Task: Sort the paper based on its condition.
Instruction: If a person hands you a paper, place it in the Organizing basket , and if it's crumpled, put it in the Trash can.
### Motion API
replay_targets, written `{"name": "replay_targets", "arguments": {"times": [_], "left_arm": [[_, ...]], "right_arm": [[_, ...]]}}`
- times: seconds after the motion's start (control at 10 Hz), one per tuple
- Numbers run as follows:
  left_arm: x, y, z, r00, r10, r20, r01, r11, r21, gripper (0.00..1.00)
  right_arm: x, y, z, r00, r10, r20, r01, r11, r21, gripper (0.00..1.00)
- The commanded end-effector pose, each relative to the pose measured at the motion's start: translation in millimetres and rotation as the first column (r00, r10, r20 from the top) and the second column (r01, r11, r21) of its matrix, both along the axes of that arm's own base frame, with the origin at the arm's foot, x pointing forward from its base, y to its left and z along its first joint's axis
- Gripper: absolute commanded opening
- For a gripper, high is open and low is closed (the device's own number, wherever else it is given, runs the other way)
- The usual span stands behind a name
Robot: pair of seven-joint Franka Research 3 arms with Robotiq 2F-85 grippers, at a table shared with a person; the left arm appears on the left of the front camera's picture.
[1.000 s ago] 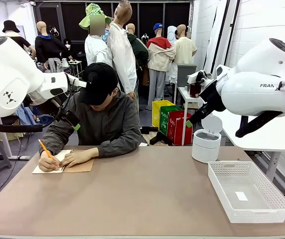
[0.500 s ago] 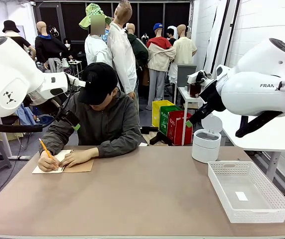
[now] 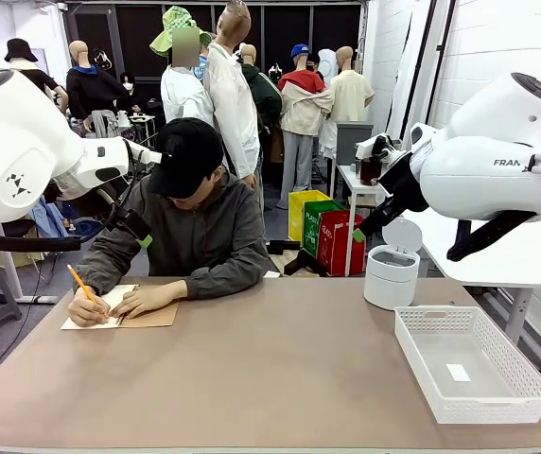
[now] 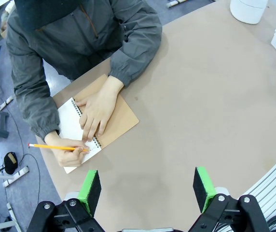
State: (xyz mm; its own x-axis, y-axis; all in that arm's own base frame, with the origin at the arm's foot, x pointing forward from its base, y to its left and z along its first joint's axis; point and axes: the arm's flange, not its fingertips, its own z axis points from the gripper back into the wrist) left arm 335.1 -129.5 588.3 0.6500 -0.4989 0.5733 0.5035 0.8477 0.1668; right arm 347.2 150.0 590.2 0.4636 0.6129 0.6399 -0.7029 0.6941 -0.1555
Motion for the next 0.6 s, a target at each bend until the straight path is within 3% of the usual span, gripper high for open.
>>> {"name": "replay_targets", "arguments": {"times": [0.0, 0.5], "left_arm": [[0.9, -0.3, 1.7, 1.0, 0.0, -0.002, 0.0, 1.0, 0.001, 1.0], [0.9, -0.3, 1.7, 1.0, 0.0, -0.002, 0.0, 1.0, 0.001, 1.0]], "right_arm": [[0.1, -0.2, 0.0, 1.0, 0.001, -0.001, -0.001, 1.0, 0.001, 1.0], [0.1, -0.2, 0.0, 1.0, 0.001, -0.001, -0.001, 1.0, 0.001, 1.0]]}}
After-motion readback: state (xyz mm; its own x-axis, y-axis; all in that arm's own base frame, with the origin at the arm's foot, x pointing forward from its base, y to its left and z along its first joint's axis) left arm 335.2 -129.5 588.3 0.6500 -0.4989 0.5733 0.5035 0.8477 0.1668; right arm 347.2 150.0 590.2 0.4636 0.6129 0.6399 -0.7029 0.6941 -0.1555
